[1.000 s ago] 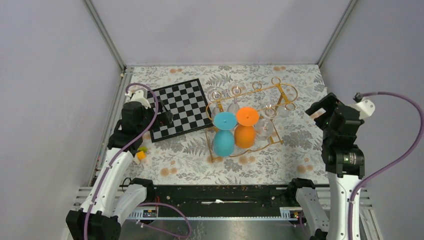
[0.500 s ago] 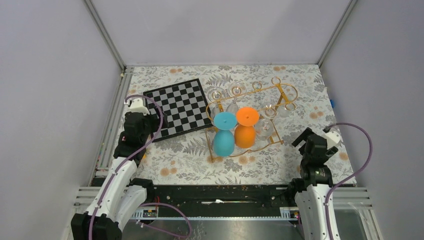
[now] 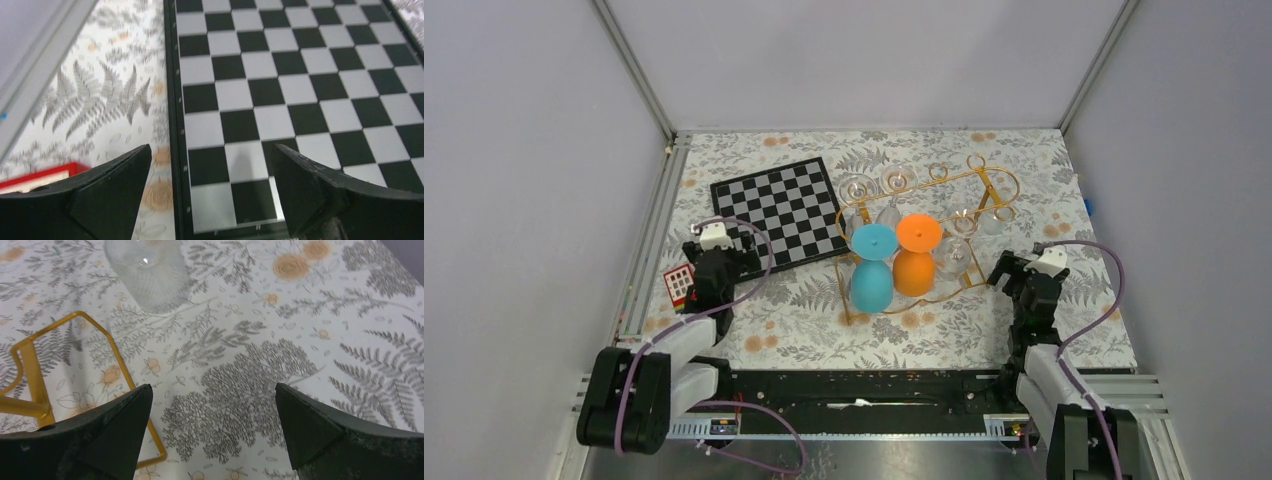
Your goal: Place the wine glass upside down on the wine glass rack
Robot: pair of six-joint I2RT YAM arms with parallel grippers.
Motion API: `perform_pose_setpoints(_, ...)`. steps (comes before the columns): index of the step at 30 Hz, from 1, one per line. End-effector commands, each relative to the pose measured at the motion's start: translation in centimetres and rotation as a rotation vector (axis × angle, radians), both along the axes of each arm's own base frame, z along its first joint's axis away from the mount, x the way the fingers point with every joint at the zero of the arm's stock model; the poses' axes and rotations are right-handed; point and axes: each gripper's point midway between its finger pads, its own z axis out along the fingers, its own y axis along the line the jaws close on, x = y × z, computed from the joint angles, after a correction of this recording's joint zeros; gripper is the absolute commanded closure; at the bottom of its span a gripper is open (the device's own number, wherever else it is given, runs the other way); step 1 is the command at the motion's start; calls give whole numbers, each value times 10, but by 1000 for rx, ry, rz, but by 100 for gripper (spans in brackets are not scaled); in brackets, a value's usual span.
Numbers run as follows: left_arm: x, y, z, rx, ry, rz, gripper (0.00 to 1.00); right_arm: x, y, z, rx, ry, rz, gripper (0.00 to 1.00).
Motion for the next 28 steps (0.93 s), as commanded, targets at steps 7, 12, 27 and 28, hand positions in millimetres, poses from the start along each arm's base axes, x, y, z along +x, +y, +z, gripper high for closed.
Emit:
perform_pose_setpoints(7, 47, -6, 45, 88, -282, -60, 1, 57, 19, 59, -74, -210, 179, 0)
perform_pose_setpoints(12, 48, -2, 51, 87, -302, -18, 1, 78, 39, 53, -42, -102, 307, 0)
perform_pose_setpoints(27, 53, 1, 45, 75, -255, -9, 1, 96, 69, 38, -9, -125, 451, 0)
perform_pose_setpoints(28, 53, 1, 44, 76, -255, -8, 1, 96, 71, 36, -3, -129, 461, 0)
